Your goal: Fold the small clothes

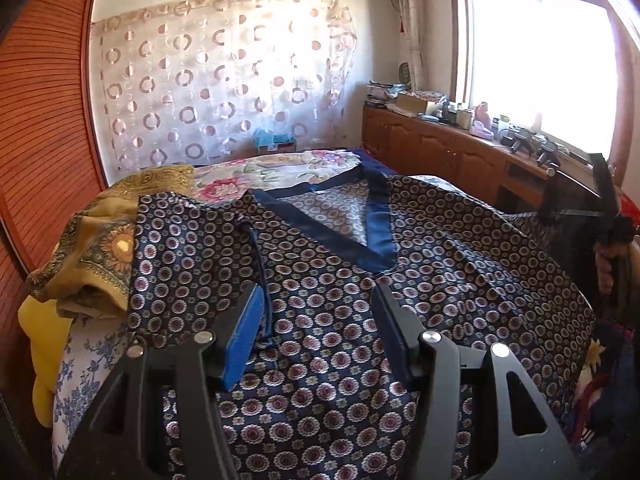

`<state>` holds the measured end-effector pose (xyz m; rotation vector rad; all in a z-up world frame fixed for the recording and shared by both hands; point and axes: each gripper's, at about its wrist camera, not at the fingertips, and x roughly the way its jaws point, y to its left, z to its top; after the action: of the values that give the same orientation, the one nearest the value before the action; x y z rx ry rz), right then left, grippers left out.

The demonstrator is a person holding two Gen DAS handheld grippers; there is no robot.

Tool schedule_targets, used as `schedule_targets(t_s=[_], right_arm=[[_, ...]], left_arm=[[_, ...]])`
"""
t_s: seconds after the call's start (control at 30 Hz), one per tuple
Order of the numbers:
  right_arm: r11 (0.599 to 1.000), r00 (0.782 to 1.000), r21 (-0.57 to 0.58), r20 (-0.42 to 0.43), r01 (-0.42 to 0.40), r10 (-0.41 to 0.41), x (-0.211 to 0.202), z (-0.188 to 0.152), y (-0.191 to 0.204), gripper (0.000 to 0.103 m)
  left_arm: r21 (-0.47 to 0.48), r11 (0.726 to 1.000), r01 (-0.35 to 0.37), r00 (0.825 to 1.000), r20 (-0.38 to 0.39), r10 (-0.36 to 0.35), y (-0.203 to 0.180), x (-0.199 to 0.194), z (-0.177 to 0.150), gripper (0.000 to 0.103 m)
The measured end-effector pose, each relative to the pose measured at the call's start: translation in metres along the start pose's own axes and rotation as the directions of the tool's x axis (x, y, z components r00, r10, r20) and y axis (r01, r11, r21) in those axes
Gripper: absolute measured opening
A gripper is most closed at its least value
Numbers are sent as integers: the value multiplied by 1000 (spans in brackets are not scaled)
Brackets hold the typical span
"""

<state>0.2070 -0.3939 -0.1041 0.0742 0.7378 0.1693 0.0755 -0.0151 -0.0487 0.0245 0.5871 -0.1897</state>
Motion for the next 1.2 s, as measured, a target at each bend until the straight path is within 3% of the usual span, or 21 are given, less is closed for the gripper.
schedule_targets(t_s=[0.17,0.3,0.4,0.57,0.67,0.7,0.73,0.8,1.0,1.2], right_arm=[[994,996,-106,89,3,6,-12,38,40,0],[970,988,-239,137,-38,73,-17,61,97,0],[939,982,-324,111,-112,156,-12,57,141,0],[906,972,-360,-10,-223,235,13,24,173,0],[922,978,-330,-22,-204,208,20,12,161,6],[935,983,-306,-13,-179,184,20,12,149,20],[950,988,-275,-2,-149,154,19,14,135,44],[970,995,-225,23,-88,95,16,16,108,57],[994,999,-104,-40,15,-19,25,7,43,57],[999,996,-30,-87,-13,11,37,-4,29,57]], left_arm=[[-17,1000,-12,1000,-1,12,7,0,-2,56],[-27,999,-22,1000,-2,22,11,1,-2,56],[-31,999,-26,1000,-4,25,15,1,-4,56],[-42,999,-23,1000,-6,23,20,-1,-7,56],[-50,999,-21,1000,-7,21,23,-1,-8,56],[-52,998,-18,1000,-7,18,22,-1,-9,56],[-54,998,-15,1000,-8,14,22,0,-9,56],[-54,999,-9,1000,-9,8,20,1,-9,56],[-43,999,4,1000,-15,-5,12,3,-10,56],[-31,999,9,1000,-22,-10,8,4,-11,56]])
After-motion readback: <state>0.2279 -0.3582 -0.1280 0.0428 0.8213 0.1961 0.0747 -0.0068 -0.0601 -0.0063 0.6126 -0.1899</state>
